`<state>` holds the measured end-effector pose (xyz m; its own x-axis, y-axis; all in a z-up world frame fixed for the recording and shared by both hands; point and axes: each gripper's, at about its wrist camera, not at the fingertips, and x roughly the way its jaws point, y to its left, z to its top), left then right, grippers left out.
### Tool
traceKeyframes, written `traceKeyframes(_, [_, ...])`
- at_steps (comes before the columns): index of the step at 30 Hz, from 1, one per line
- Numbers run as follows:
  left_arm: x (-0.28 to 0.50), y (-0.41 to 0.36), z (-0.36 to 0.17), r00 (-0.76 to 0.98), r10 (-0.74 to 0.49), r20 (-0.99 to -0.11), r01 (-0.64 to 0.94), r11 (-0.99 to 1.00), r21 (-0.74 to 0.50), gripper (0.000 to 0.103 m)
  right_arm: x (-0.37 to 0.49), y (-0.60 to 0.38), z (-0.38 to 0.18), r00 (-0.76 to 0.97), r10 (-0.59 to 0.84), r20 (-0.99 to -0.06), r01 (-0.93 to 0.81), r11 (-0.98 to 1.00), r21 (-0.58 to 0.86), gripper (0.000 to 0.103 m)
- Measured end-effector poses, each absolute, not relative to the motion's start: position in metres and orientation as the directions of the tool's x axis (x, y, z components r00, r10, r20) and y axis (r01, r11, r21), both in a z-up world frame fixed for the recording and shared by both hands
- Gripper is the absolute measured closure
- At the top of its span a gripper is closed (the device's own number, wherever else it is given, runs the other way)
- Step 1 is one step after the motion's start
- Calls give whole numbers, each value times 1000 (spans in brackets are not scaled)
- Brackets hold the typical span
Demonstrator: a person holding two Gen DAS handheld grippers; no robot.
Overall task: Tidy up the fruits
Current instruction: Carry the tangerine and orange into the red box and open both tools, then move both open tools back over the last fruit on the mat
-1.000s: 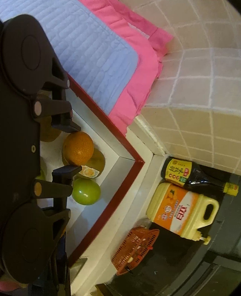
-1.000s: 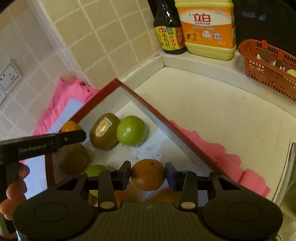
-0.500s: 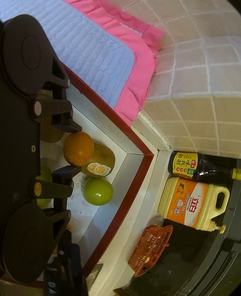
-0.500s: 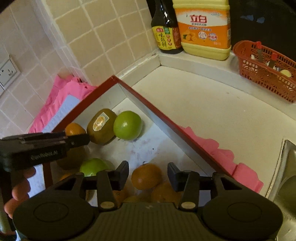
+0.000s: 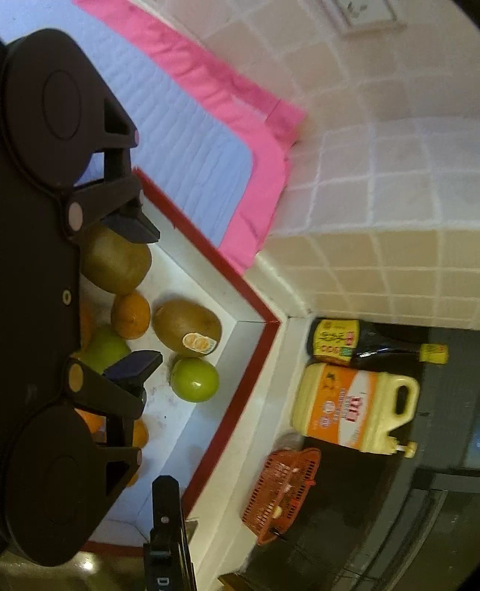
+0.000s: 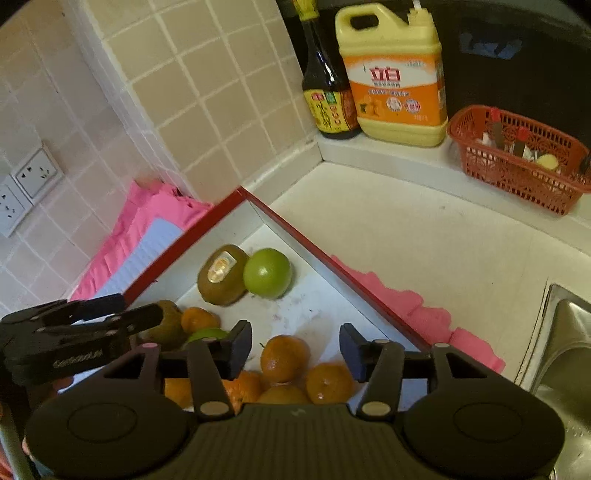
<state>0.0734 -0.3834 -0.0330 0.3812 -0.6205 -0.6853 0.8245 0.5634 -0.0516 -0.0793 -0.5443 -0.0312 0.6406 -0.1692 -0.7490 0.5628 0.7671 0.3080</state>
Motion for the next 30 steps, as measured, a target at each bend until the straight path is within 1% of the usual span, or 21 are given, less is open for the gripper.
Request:
traceKeyframes(3, [70,-366,-21,403,-634,-660,814,578,-57,26,-80,-532,-19,654,-173,-737,544,784,299,43])
traceKeyframes(7, [65,-340,-5,440,-641,-629,794,605,-60,26,-79,-510,-3,675,-177,-716,513,811,283,38])
traceKeyframes(12, [62,-306,11,495,-619,-610,755,654,-50,26,-72,-483,10,710,-145,-689,458,839,295,32])
traceKeyframes(21, [57,-235,33,648,-485,-587,609,793,18,26,-38,-426,21,746,-18,-666,310,894,323,31])
traceKeyframes(30, [58,-164,40,712,-381,-589,491,871,30,26,-2,-363,26,743,93,-663,157,939,307,31])
